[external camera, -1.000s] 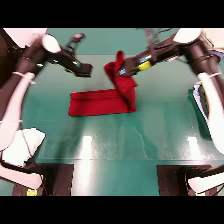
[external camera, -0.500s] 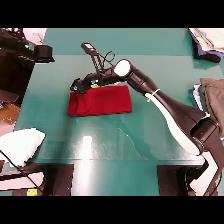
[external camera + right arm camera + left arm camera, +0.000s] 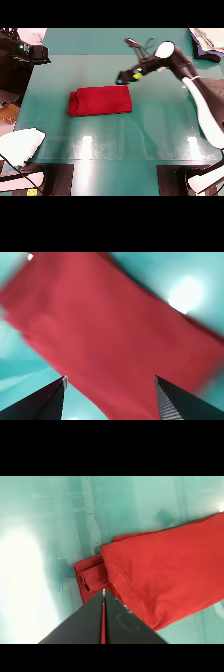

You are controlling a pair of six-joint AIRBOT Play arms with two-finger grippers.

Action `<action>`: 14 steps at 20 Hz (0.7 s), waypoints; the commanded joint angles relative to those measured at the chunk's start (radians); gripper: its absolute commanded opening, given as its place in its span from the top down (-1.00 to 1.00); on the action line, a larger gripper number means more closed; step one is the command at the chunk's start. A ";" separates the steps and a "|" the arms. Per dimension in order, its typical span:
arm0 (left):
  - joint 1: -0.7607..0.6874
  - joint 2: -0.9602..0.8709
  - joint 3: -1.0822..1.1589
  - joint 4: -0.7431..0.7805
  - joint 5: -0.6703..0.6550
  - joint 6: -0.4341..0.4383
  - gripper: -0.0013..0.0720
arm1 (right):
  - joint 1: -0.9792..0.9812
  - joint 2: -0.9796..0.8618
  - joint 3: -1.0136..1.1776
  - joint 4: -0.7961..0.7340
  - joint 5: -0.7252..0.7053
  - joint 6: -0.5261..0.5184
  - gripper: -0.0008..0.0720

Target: Fold the shirts.

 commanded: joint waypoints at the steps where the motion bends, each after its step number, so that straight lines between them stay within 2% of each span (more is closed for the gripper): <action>1: -0.002 0.001 0.000 -0.016 0.001 0.000 0.88 | -0.161 0.038 -0.202 0.031 0.035 0.055 -1.00; 6: -0.002 0.001 0.000 -0.019 0.017 0.000 0.88 | -0.174 -0.006 -0.370 0.257 -0.093 0.016 -0.93; 12: -0.002 -0.003 0.000 -0.024 0.018 0.000 0.88 | -0.023 -0.183 -0.229 0.383 -0.116 0.001 -0.92; 13: -0.002 -0.003 0.000 -0.024 0.016 0.000 0.88 | -0.002 -0.204 -0.206 0.408 -0.120 0.001 -0.82; 14: -0.002 -0.003 0.000 -0.027 0.012 0.000 0.88 | 0.018 -0.224 -0.182 0.424 -0.119 -0.003 -0.40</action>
